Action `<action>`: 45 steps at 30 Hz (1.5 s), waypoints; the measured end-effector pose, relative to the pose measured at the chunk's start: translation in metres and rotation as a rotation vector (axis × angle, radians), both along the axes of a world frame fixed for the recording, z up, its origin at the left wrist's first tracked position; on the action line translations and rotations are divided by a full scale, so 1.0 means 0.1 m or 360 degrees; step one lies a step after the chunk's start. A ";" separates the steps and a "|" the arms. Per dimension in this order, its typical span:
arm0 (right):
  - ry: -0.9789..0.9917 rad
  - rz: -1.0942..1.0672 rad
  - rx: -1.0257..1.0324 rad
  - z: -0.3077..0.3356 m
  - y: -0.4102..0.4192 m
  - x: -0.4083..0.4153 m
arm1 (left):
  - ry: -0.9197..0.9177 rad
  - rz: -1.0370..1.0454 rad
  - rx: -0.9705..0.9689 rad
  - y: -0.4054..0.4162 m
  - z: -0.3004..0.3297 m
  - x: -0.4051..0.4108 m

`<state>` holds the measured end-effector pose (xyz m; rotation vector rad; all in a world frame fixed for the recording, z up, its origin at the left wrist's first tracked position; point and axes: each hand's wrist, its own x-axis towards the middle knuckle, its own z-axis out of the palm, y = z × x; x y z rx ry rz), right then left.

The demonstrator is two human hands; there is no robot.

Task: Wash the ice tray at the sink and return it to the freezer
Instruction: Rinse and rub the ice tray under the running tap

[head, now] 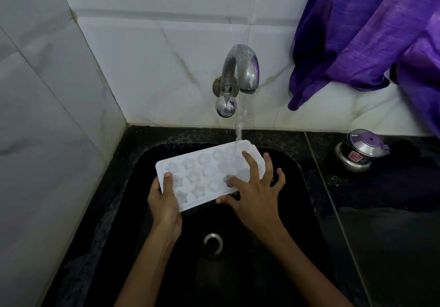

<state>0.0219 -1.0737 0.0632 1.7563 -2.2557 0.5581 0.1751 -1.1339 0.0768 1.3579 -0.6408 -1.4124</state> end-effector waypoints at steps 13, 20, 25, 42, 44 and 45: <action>0.0088 0.0007 0.0042 0.11 0.00 -0.09 | 0.0077 -0.0034 0.0002 -0.05 0.00 0.05; 0.0155 0.0113 0.0081 0.07 0.02 -0.09 | 0.0073 -0.0068 -0.0019 -0.02 0.04 0.06; 0.0068 0.0096 0.0080 0.17 0.04 -0.17 | 0.0082 -0.0105 0.0008 0.01 0.02 0.05; -0.0506 0.0159 0.0523 0.51 -0.01 -0.34 | 0.0143 -0.0262 0.0062 0.09 -0.02 -0.10; -0.0445 0.0152 0.0489 0.49 -0.10 -0.28 | 0.0161 -0.0288 0.0060 0.11 0.00 -0.12; -0.0406 0.0152 0.0463 0.47 -0.15 -0.25 | 0.0165 -0.0301 0.0055 0.11 0.01 -0.13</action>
